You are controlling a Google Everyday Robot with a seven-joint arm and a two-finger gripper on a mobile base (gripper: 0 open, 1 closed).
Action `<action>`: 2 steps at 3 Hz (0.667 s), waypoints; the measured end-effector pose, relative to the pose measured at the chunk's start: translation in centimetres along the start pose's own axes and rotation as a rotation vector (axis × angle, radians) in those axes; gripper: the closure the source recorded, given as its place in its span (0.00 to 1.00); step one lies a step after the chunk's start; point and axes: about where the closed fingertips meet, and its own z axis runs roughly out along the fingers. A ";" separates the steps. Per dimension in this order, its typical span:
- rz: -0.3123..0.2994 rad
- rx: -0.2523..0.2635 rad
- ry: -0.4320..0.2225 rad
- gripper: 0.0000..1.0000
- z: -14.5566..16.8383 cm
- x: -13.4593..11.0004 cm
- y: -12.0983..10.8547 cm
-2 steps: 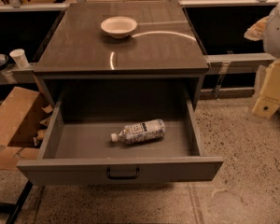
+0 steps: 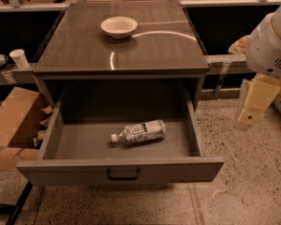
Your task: Pick blue plastic bottle from top drawer and place on counter
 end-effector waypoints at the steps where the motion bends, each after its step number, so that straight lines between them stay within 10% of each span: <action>1: 0.000 -0.055 -0.058 0.00 5.3 0.4 0.2; 2: 0.000 -0.055 -0.058 0.00 5.3 0.4 0.2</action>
Offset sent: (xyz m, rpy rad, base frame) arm 0.0095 0.0059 -0.0433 0.0544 0.0355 0.0245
